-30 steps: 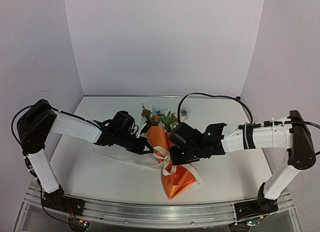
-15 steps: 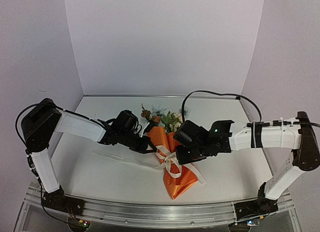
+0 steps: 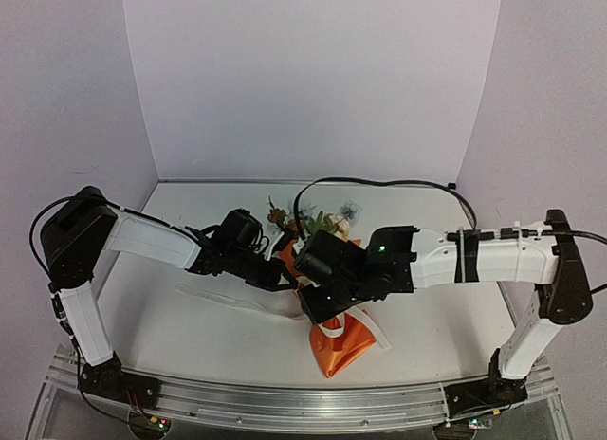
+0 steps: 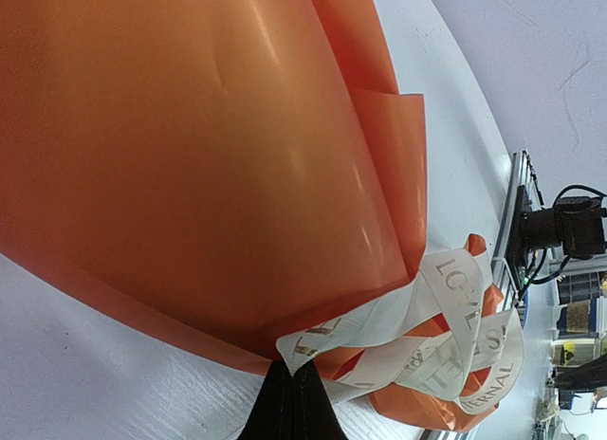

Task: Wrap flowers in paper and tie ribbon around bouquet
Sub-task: Tie the half-tied ribbon around the folded bouquet.

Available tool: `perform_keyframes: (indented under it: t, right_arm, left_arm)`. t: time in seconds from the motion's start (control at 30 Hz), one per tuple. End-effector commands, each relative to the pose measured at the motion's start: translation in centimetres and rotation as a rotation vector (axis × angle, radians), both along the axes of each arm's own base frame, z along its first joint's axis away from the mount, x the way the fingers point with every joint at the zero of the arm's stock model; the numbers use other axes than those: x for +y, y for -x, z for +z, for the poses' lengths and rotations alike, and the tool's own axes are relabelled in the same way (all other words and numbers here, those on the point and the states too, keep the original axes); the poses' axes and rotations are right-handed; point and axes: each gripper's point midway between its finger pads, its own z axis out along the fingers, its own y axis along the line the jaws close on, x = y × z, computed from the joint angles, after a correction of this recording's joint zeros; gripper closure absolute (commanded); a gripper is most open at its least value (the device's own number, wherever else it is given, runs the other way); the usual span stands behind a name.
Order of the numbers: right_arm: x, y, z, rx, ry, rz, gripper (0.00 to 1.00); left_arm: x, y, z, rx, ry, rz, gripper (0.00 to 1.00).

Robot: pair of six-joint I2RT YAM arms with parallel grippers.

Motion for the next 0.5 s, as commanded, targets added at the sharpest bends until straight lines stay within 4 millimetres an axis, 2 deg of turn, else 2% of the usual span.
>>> perform_keyframes:
  t: [0.0,0.2,0.47]
  right_arm:
    - [-0.5,0.0,-1.4,0.006,0.088,0.026,0.57]
    - [-1.1,0.0,-3.4,0.018,0.151,0.017,0.57]
    - [-0.9,0.7,-4.8,0.042,0.184,0.034,0.58]
  left_arm:
    - [-1.2,-0.7,1.5,-0.035,0.041,-0.006,1.0]
    - [-1.2,-0.7,1.5,-0.036,0.039,-0.01,1.0]
    - [-1.2,-0.7,1.5,-0.034,0.039,-0.011,1.0]
